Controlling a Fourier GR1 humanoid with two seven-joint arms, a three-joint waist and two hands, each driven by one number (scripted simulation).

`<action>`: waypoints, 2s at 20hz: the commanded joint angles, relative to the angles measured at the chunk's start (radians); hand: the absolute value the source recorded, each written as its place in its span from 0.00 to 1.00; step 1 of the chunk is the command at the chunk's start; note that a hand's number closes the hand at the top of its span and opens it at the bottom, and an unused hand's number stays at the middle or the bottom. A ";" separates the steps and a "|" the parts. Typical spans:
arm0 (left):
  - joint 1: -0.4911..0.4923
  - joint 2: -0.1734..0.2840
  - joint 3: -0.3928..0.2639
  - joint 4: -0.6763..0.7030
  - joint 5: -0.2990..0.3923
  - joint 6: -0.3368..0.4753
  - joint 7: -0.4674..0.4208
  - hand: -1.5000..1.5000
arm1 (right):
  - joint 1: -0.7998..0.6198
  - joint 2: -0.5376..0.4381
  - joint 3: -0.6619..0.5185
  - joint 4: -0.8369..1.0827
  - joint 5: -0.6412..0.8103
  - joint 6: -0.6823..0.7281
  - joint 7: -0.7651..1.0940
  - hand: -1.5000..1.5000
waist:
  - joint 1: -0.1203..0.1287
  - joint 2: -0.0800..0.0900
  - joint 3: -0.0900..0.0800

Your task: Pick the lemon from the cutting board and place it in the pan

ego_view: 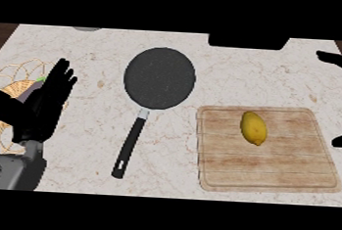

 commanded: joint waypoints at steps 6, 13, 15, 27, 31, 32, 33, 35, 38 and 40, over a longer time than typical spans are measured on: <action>0.021 -0.002 0.008 -0.031 -0.006 -0.016 -0.006 0.50 | -0.130 0.001 0.230 0.001 0.163 0.221 0.205 0.00 | 0.011 0.000 0.000; 0.046 -0.049 0.016 0.048 -0.048 -0.025 -0.091 0.50 | -0.133 0.042 0.260 -0.060 0.245 0.351 0.243 0.00 | -0.013 -0.001 0.001; -0.010 -0.020 0.062 0.076 -0.023 -0.048 -0.050 0.50 | -0.101 0.081 0.278 -0.133 0.302 0.328 0.288 0.00 | -0.017 -0.001 0.001; 0.004 -0.041 0.067 -0.020 -0.051 -0.051 0.032 0.50 | -0.084 0.248 0.289 -0.301 0.483 0.412 0.491 0.00 | -0.013 -0.002 0.001; 0.044 -0.054 0.051 -0.111 -0.080 -0.028 0.070 0.50 | -0.195 0.308 0.265 -0.206 0.508 0.488 0.490 0.00 | -0.004 -0.002 0.001; 0.016 -0.056 0.092 -0.011 -0.049 -0.076 0.015 0.50 | -0.145 0.328 0.279 -0.231 0.553 0.477 0.504 0.00 | -0.011 -0.001 0.001; -0.011 -0.053 0.095 0.021 -0.043 -0.092 0.017 0.50 | -0.103 0.332 0.317 -0.208 0.600 0.426 0.479 0.00 | -0.013 0.000 0.001; 0.063 -0.066 0.089 -0.031 -0.070 -0.083 -0.009 0.50 | -0.108 0.317 0.266 -0.204 0.613 0.463 0.461 0.00 | -0.011 -0.001 0.001; 0.007 -0.117 0.043 -0.026 -0.128 -0.027 0.033 0.50 | -0.139 0.359 0.247 -0.174 0.644 0.494 0.477 0.00 | -0.014 -0.001 0.001; -0.008 -0.088 0.088 -0.022 -0.094 -0.069 0.051 0.50 | -0.142 0.382 0.256 -0.145 0.688 0.489 0.462 0.00 | -0.013 -0.001 0.001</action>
